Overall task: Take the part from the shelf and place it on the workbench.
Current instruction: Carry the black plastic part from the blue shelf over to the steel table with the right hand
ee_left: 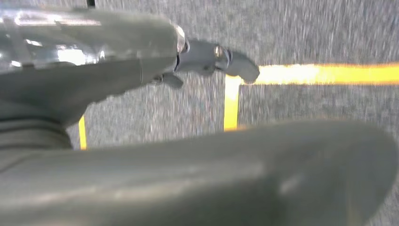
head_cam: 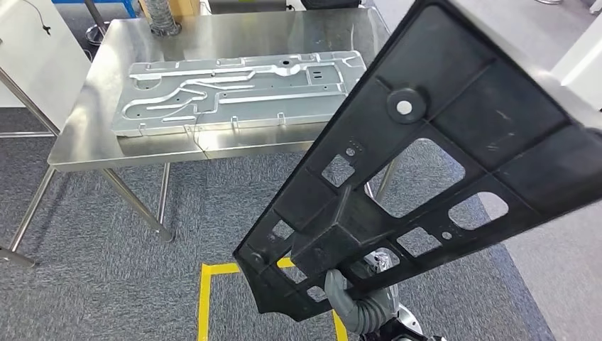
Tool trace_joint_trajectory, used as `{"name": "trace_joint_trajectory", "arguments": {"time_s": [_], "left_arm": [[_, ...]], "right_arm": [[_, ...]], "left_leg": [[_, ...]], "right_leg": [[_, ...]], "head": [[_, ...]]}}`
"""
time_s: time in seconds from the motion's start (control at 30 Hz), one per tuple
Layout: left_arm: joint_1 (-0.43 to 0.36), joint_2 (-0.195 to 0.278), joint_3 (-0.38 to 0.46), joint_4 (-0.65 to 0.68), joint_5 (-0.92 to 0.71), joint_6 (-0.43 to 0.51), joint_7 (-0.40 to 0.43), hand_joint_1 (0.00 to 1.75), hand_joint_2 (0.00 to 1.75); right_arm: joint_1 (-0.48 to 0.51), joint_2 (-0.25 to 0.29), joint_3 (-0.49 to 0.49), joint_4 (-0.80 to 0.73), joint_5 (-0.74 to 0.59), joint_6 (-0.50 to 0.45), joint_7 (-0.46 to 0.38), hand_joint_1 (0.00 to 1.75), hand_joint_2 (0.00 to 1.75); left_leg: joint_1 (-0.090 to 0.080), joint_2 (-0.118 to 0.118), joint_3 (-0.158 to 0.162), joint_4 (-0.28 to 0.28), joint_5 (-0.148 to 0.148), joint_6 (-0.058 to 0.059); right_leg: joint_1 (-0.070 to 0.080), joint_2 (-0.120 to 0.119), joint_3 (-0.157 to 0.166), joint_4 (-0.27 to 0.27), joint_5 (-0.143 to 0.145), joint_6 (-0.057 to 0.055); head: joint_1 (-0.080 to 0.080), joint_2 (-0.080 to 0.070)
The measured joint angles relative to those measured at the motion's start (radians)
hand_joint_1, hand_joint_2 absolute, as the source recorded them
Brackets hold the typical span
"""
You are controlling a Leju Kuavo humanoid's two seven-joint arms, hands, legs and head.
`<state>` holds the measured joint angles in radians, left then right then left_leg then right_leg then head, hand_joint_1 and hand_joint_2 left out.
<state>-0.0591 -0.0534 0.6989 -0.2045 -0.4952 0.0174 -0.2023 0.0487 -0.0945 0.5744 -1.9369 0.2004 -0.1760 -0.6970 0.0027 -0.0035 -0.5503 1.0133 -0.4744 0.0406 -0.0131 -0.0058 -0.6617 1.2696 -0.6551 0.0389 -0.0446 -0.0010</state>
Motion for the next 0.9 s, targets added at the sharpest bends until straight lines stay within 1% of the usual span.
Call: {"name": "trace_joint_trajectory", "arguments": {"time_s": [0.03, 0.1, 0.13, 0.17, 0.2, 0.27, 0.3, 0.33, 0.37, 0.43, 0.47, 0.5, 0.53, 0.57, 0.6, 0.63, 0.67, 0.7, 0.73, 0.77, 0.8, 0.83, 0.87, 0.9], "left_arm": [[0.001, -0.001, 0.001, 0.0, 0.0, 0.0, 0.0, 0.0, 0.0], [0.003, -0.003, 0.004, 0.001, 0.0, 0.0, -0.001, 0.0, 0.0], [0.003, -0.004, 0.005, 0.001, 0.0, 0.001, -0.002, 0.0, 0.0], [0.003, -0.004, 0.006, 0.001, 0.0, 0.001, -0.004, 0.0, 0.0], [0.002, -0.005, 0.007, 0.002, 0.0, 0.0, -0.006, 0.0, 0.0], [0.001, -0.003, 0.008, 0.002, -0.005, -0.005, -0.011, 0.0, 0.0], [0.0, -0.002, 0.008, 0.001, -0.008, -0.009, -0.014, 0.0, 0.0], [-0.001, -0.001, 0.009, 0.001, -0.011, -0.013, -0.016, 0.0, 0.0], [-0.002, -0.001, 0.009, 0.001, -0.012, -0.017, -0.018, 0.0, 0.0], [-0.002, 0.001, 0.01, 0.001, -0.015, -0.022, -0.018, 0.0, 0.0], [0.0, 0.002, 0.01, 0.001, -0.016, -0.023, -0.018, 0.0, 0.0], [0.001, 0.004, 0.011, 0.001, -0.018, -0.023, -0.018, 0.0, 0.0], [0.002, 0.004, 0.012, 0.001, -0.019, -0.023, -0.018, 0.0, 0.0], [0.003, 0.005, 0.013, 0.001, -0.019, -0.023, -0.017, 0.0, 0.0], [0.005, 0.005, 0.016, 0.001, -0.018, -0.023, -0.017, 0.0, 0.0], [0.006, 0.005, 0.018, 0.001, -0.017, -0.022, -0.017, 0.0, 0.0], [0.007, 0.005, 0.021, 0.001, -0.015, -0.022, -0.017, 0.0, 0.0], [0.008, 0.006, 0.024, 0.001, -0.013, -0.021, -0.018, 0.0, 0.0], [0.008, 0.006, 0.026, 0.001, -0.012, -0.021, -0.018, 0.0, 0.0], [0.009, 0.006, 0.027, 0.001, -0.011, -0.021, -0.019, 0.0, 0.0], [0.009, 0.005, 0.029, 0.001, -0.011, -0.021, -0.019, 0.0, 0.0], [0.009, 0.005, 0.031, 0.001, -0.01, -0.021, -0.02, 0.0, 0.0], [0.008, 0.005, 0.033, 0.001, -0.009, -0.022, -0.021, 0.0, 0.0], [0.007, 0.006, 0.037, 0.001, -0.008, -0.022, -0.022, 0.0, 0.0]], "right_arm": [[0.003, -0.001, 0.001, -0.005, 0.007, -0.01, 0.0, 1.75, 1.75], [0.01, -0.003, 0.005, -0.019, 0.016, -0.026, 0.0, 1.75, 1.75], [0.014, -0.006, 0.008, -0.025, 0.019, -0.035, 0.0, 1.75, 1.75], [0.016, -0.008, 0.011, -0.032, 0.02, -0.044, 0.0, 1.75, 1.75], [0.016, -0.011, 0.016, -0.039, 0.018, -0.054, 0.0, 1.75, 1.75], [0.003, -0.016, 0.023, -0.05, 0.01, -0.072, 0.0, 1.75, 1.75], [-0.009, -0.018, 0.025, -0.053, 0.002, -0.078, 0.0, 1.75, 1.75], [-0.022, -0.02, 0.026, -0.053, -0.006, -0.078, 0.0, 1.75, 1.75], [-0.034, -0.022, 0.026, -0.053, -0.014, -0.074, 0.0, 1.75, 1.75], [-0.052, -0.026, 0.026, -0.053, -0.026, -0.06, 0.0, 1.75, 1.75], [-0.057, -0.027, 0.026, -0.053, -0.028, -0.054, 0.0, 1.75, 1.75], [-0.059, -0.028, 0.026, -0.053, -0.029, -0.049, 0.0, 1.75, 1.75], [-0.062, -0.029, 0.026, -0.053, -0.029, -0.046, 0.0, 1.75, 1.75], [-0.065, -0.03, 0.026, -0.053, -0.029, -0.042, 0.0, 1.75, 1.75], [-0.07, -0.03, 0.026, -0.053, -0.029, -0.04, 0.0, 1.75, 1.75], [-0.076, -0.03, 0.026, -0.053, -0.026, -0.04, 0.0, 1.75, 1.75], [-0.083, -0.031, 0.026, -0.053, -0.023, -0.042, 0.0, 1.75, 1.75], [-0.089, -0.032, 0.026, -0.053, -0.02, -0.046, 0.0, 1.75, 1.75], [-0.093, -0.032, 0.026, -0.054, -0.018, -0.051, 0.0, 1.75, 1.75], [-0.098, -0.033, 0.026, -0.055, -0.017, -0.056, 0.0, 1.75, 1.75], [-0.102, -0.034, 0.026, -0.058, -0.017, -0.061, 0.0, 1.75, 1.75], [-0.106, -0.034, 0.026, -0.06, -0.017, -0.065, 0.0, 1.75, 1.75], [-0.109, -0.035, 0.026, -0.062, -0.017, -0.069, 0.0, 1.75, 1.75], [-0.112, -0.035, 0.026, -0.063, -0.017, -0.071, 0.0, 1.75, 1.75]], "left_leg": [[-0.001, -0.002, 0.017, 0.0, -0.012, -0.001], [-0.003, -0.004, 0.047, 0.002, -0.038, -0.006], [-0.004, -0.006, 0.057, 0.003, -0.05, -0.011], [-0.005, -0.006, 0.065, 0.003, -0.06, -0.017], [-0.007, -0.007, 0.073, 0.006, -0.063, -0.023], [-0.006, -0.006, 0.077, 0.022, -0.062, -0.035], [-0.006, -0.005, 0.069, 0.048, -0.06, -0.04], [-0.004, -0.004, 0.046, 0.09, -0.068, -0.044], [-0.001, -0.003, 0.012, 0.143, -0.085, -0.048], [0.004, -0.003, -0.069, 0.248, -0.134, -0.055], [0.006, -0.003, -0.099, 0.271, -0.15, -0.058], [0.007, -0.003, -0.115, 0.266, -0.147, -0.06], [0.008, -0.003, -0.118, 0.232, -0.121, -0.062], [0.009, -0.002, -0.11, 0.177, -0.074, -0.062], [0.008, -0.001, -0.102, 0.117, -0.017, -0.06], [0.006, 0.0, -0.095, 0.069, 0.022, -0.055], [0.004, 0.001, -0.091, 0.039, 0.051, -0.049], [0.001, 0.001, -0.09, 0.026, 0.059, -0.042], [0.0, 0.0, -0.086, 0.022, 0.055, -0.034], [0.001, -0.002, -0.079, 0.017, 0.056, -0.028], [0.003, -0.003, -0.07, 0.011, 0.052, -0.022], [0.004, -0.004, -0.059, 0.006, 0.049, -0.016], [0.004, -0.004, -0.049, 0.002, 0.043, -0.011], [0.003, -0.004, -0.039, 0.0, 0.036, -0.007]], "right_leg": [[0.0, 0.0, -0.002, -0.04, 0.026, -0.001], [0.005, 0.001, 0.008, -0.157, 0.145, -0.011], [0.008, 0.002, 0.013, -0.198, 0.192, -0.018], [0.011, 0.003, 0.015, -0.222, 0.224, -0.025], [0.013, 0.005, 0.018, -0.228, 0.228, -0.031], [0.009, 0.008, 0.039, -0.238, 0.221, -0.043], [0.007, 0.009, 0.051, -0.245, 0.216, -0.049], [0.005, 0.01, 0.063, -0.25, 0.211, -0.053], [0.004, 0.009, 0.073, -0.253, 0.205, -0.056], [0.004, 0.01, 0.091, -0.255, 0.188, -0.059], [0.004, 0.01, 0.101, -0.255, 0.179, -0.058], [0.003, 0.011, 0.113, -0.255, 0.169, -0.057], [0.003, 0.011, 0.127, -0.255, 0.158, -0.055], [0.002, 0.011, 0.142, -0.255, 0.147, -0.052], [0.002, 0.01, 0.155, -0.254, 0.136, -0.048], [0.003, 0.01, 0.164, -0.255, 0.127, -0.044], [0.003, 0.011, 0.168, -0.258, 0.121, -0.038], [0.004, 0.011, 0.171, -0.259, 0.118, -0.031], [0.005, 0.012, 0.172, -0.259, 0.119, -0.025], [0.004, 0.012, 0.169, -0.25, 0.121, -0.018], [0.004, 0.011, 0.16, -0.225, 0.126, -0.012], [0.003, 0.011, 0.138, -0.186, 0.125, -0.008], [0.002, 0.011, 0.103, -0.129, 0.115, -0.005], [0.001, 0.011, 0.061, -0.068, 0.093, -0.003]], "head": [[0.0, 0.0], [0.0, 0.0], [0.0, 0.0], [0.0, 0.0], [0.0, 0.0], [0.0, 0.0], [0.0, 0.0], [0.0, 0.0], [0.0, 0.0], [0.0, 0.0], [0.0, 0.0], [0.0, 0.0], [0.0, 0.0], [0.0, 0.0], [0.0, 0.0], [0.0, 0.0], [0.0, 0.0], [0.0, 0.0], [0.0, 0.0], [0.0, 0.0], [0.0, 0.0], [0.0, 0.0], [0.0, 0.0], [0.0, 0.0]]}}
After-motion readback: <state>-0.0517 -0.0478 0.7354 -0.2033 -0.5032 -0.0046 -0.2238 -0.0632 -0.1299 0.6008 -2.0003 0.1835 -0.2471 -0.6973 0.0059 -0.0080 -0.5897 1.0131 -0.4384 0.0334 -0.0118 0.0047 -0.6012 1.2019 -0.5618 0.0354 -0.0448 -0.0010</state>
